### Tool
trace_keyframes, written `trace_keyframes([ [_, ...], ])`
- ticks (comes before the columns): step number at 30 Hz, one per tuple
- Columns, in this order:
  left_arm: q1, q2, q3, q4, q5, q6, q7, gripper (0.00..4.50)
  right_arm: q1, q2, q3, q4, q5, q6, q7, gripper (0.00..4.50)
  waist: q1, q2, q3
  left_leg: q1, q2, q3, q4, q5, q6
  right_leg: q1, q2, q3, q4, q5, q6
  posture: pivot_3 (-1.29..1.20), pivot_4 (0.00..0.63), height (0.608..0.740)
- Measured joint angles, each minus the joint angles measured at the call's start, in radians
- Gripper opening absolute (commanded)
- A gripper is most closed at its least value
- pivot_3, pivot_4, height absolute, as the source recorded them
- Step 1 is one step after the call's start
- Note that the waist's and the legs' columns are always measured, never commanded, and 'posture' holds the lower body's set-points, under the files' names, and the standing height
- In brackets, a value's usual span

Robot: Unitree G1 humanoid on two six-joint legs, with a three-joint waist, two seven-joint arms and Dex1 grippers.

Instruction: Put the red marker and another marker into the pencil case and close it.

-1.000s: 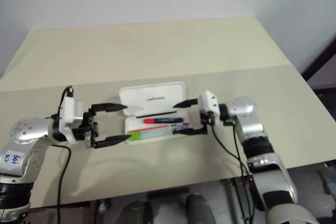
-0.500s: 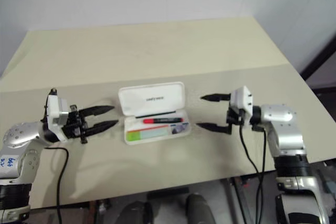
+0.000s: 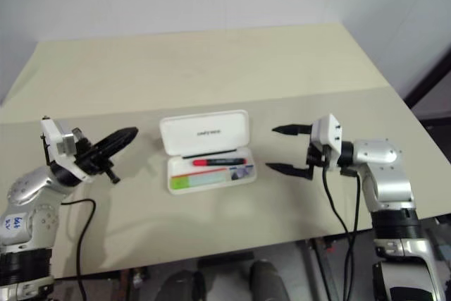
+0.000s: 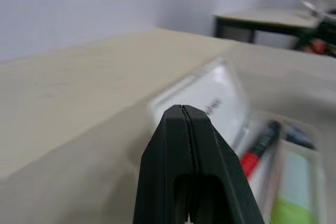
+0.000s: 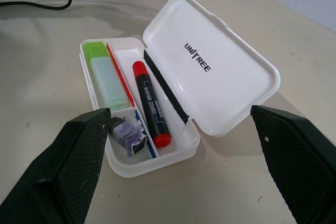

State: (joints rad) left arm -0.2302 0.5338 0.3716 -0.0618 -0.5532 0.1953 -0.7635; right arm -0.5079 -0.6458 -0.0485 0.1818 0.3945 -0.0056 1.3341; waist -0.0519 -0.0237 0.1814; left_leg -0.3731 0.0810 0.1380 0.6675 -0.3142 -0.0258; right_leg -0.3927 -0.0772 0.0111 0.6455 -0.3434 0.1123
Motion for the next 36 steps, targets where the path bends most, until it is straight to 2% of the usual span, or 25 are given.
trace_keyframes([
  [3,-0.026,-0.005,-0.003,0.025,0.056,-0.005,0.094,0.01,0.001,0.001,0.001,0.001,-0.003,-0.011,-0.008,4.5,0.003,0.0,0.0,0.0,0.0,0.0,0.0,0.0,0.0,0.0,0.0,0.0,0.0,0.0,0.0,0.0,0.15,0.74],
  [7,-0.116,-0.015,-0.064,0.158,0.188,0.037,0.244,0.01,0.007,0.012,0.002,0.001,-0.01,-0.02,-0.02,4.5,0.013,0.0,0.0,0.001,-0.001,0.0,0.0,0.0,0.0,0.0,0.0,0.0,0.0,0.0,0.0,0.0,0.15,0.74],
  [10,-0.182,-0.04,-0.13,0.218,0.215,0.065,0.255,0.01,0.01,0.026,0.004,-0.001,-0.011,-0.029,-0.025,4.5,0.025,-0.001,0.0,0.0,-0.001,0.001,0.0,0.0,0.0,0.0,0.0,0.0,-0.001,0.0,0.0,0.0,0.15,0.74],
  [17,-0.287,-0.076,-0.249,0.298,0.238,0.068,0.167,0.01,0.02,0.036,0.006,-0.003,-0.012,-0.038,-0.04,4.5,0.025,-0.001,0.001,0.0,0.0,0.003,0.0,0.0,0.0,0.0,0.0,-0.001,-0.001,0.0,0.0,0.0,0.15,0.74],
  [25,-0.365,-0.085,-0.262,0.318,0.238,-0.009,0.052,0.01,0.029,0.04,0.006,-0.003,-0.012,-0.039,-0.043,4.5,0.024,-0.002,0.001,0.001,0.0,0.003,0.001,0.0,-0.001,0.0,0.001,-0.001,0.0,0.0,0.0,0.0,0.15,0.74],
  [32,-0.383,-0.024,-0.294,0.326,0.268,-0.106,-0.073,0.01,0.036,0.043,0.006,-0.003,-0.012,-0.04,-0.043,4.5,0.024,-0.002,0.001,0.001,0.0,0.003,0.001,0.0,-0.001,0.0,0.001,-0.001,0.0,0.0,0.0,0.0,0.15,0.74],
  [36,-0.392,0.016,-0.353,0.329,0.272,-0.12,-0.207,0.01,0.034,0.043,0.006,-0.002,-0.012,-0.044,-0.043,4.5,0.025,-0.002,0.001,0.001,0.0,0.004,0.001,0.0,-0.001,0.0,0.001,-0.001,-0.001,0.0,0.0,0.0,0.15,0.74],
])
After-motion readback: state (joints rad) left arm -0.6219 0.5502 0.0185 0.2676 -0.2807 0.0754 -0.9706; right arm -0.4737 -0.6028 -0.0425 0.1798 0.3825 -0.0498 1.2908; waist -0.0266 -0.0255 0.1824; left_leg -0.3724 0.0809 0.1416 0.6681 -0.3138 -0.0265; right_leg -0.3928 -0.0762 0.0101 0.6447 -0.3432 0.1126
